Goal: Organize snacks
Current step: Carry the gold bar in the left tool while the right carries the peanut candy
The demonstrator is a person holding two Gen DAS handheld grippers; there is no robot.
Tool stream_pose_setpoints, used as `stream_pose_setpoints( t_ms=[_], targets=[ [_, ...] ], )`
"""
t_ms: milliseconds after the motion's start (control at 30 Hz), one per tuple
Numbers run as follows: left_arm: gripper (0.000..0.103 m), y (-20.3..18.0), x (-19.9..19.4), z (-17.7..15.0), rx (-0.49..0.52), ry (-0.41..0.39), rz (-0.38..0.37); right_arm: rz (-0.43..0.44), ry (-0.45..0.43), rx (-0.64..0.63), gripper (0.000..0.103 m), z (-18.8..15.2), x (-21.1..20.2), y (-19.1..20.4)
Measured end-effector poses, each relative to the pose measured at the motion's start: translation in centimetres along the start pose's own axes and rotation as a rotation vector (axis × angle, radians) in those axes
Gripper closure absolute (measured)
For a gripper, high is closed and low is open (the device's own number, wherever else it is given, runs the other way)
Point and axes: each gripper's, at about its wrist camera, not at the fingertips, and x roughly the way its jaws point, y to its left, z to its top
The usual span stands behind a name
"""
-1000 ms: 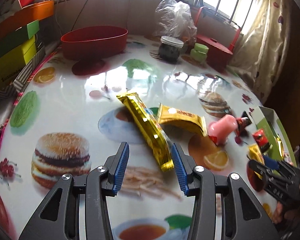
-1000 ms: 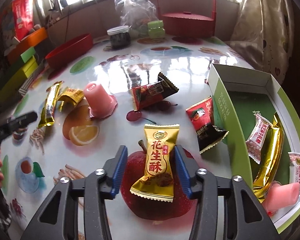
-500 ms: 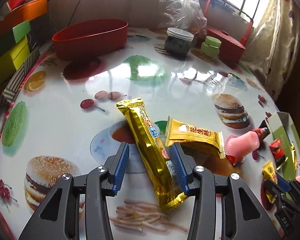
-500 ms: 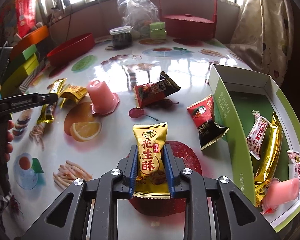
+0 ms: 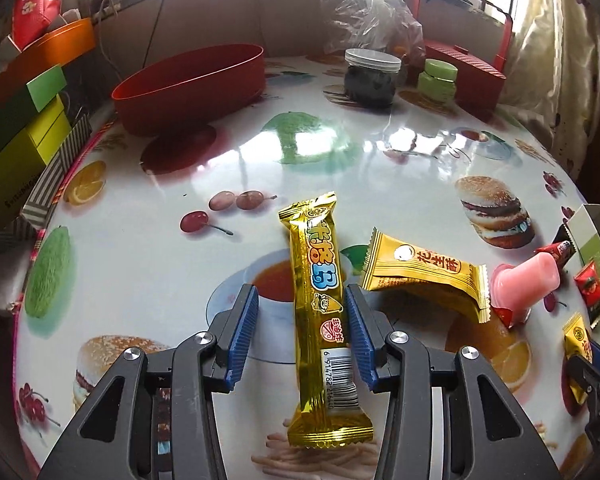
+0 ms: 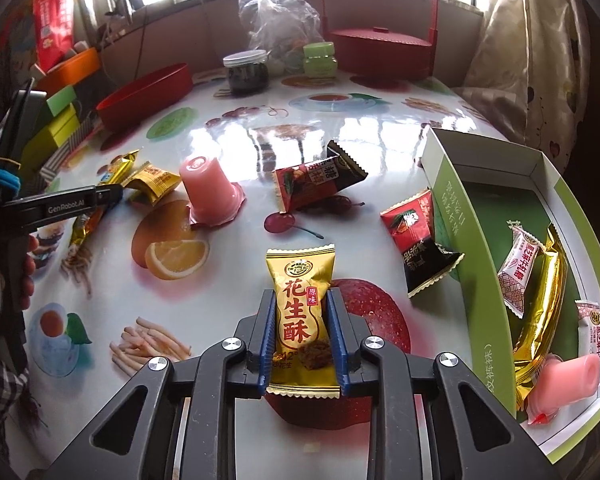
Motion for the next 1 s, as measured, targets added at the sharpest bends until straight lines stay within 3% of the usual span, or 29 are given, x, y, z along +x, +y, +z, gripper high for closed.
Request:
stream_pose_setpoints(
  t_ms=[133,200,367,1000],
  targets=[
    [0.058,0.0,-0.2,-0.2,0.006,-0.006,-0.012,-0.005,0.004,-0.004,0.080,0.1,0.0,0.1],
    [0.069,-0.1,-0.4,-0.3,0.010,-0.013,-0.014,-0.008,0.004,-0.006,0.080,0.1,0.1,0.2],
    [0.079,-0.2,-0.9,-0.9,0.020,-0.027,-0.017,-0.014,0.004,-0.002,0.080,0.0,0.0,0.2],
    [0.079,-0.5,-3.0,-2.9,-0.016,-0.035,-0.087,-0.002,-0.012,0.005,0.081,-0.2,-0.7,0.0]
  ],
)
